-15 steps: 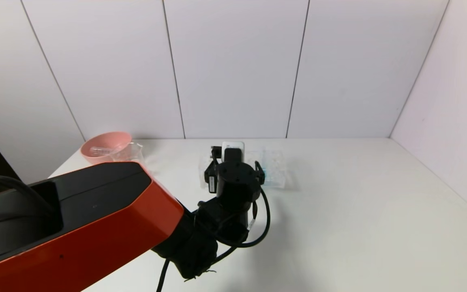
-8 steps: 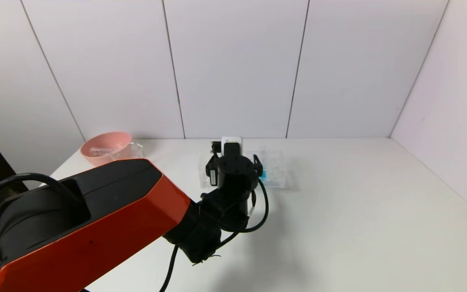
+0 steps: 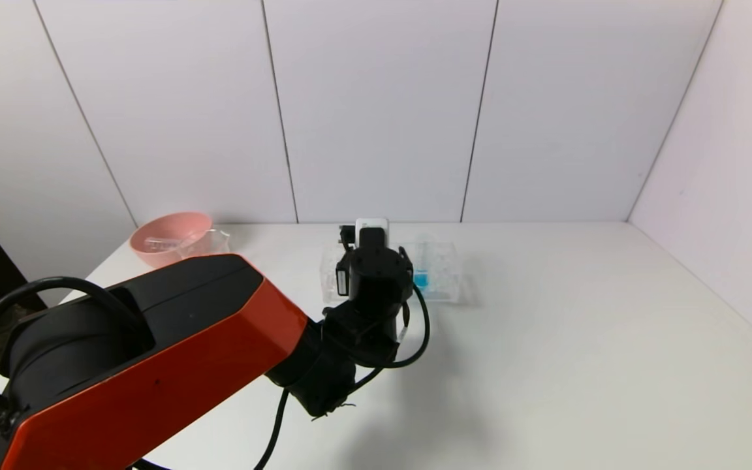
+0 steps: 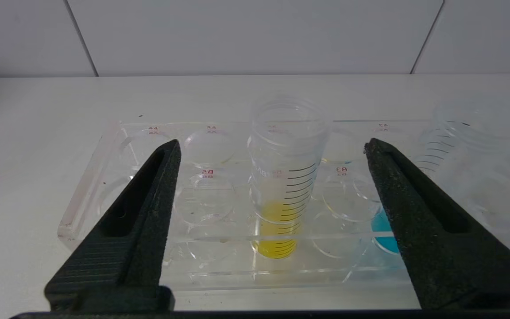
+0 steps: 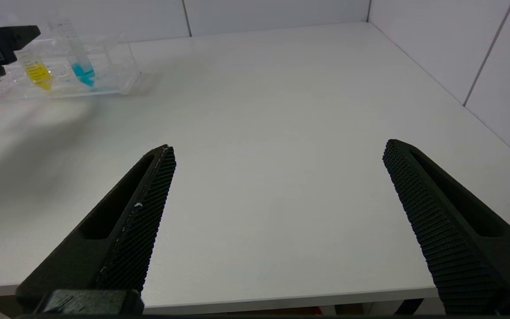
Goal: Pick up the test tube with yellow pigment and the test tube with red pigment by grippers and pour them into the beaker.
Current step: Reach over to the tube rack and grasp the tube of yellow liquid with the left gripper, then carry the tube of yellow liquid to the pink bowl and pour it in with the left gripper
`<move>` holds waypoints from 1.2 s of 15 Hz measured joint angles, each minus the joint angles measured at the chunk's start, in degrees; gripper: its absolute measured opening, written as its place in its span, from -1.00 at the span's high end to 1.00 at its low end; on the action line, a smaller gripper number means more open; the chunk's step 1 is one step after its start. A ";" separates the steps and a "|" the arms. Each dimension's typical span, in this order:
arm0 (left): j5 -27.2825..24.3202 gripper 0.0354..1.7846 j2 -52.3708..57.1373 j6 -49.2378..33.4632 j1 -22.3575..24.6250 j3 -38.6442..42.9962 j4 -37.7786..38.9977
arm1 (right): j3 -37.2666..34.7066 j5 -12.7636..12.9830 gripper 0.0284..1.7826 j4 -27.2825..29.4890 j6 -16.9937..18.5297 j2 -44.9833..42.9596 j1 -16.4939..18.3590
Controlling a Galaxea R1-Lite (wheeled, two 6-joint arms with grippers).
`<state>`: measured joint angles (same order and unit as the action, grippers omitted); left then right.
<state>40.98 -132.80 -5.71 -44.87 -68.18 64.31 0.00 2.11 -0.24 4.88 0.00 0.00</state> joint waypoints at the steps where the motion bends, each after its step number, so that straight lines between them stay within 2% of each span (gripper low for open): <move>1: 0.00 -0.34 -0.16 -0.05 0.11 -0.11 0.00 | 0.00 0.00 -0.92 0.02 0.00 0.00 0.00; 4: -0.02 0.31 -0.55 0.04 0.28 -0.98 -0.02 | 0.00 0.00 -0.92 0.00 0.02 0.00 0.00; 5: -0.02 0.47 -0.66 0.34 0.28 -1.24 -0.02 | 0.00 0.00 -0.92 0.00 0.02 0.00 0.00; 6: -0.02 0.53 -0.74 0.59 0.39 -1.50 0.05 | 0.00 0.00 -0.92 0.02 0.02 0.00 0.00; 13: 0.00 0.56 -1.10 1.88 0.59 -2.24 1.38 | 0.00 0.00 -0.92 0.00 0.00 0.00 0.00; 18: -1.38 0.56 2.51 7.07 0.59 -2.73 1.18 | 0.00 0.00 -0.92 0.02 0.02 0.00 0.00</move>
<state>39.61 -130.29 1.37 -44.29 -70.91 65.49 0.00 2.11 -0.22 4.90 0.00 0.00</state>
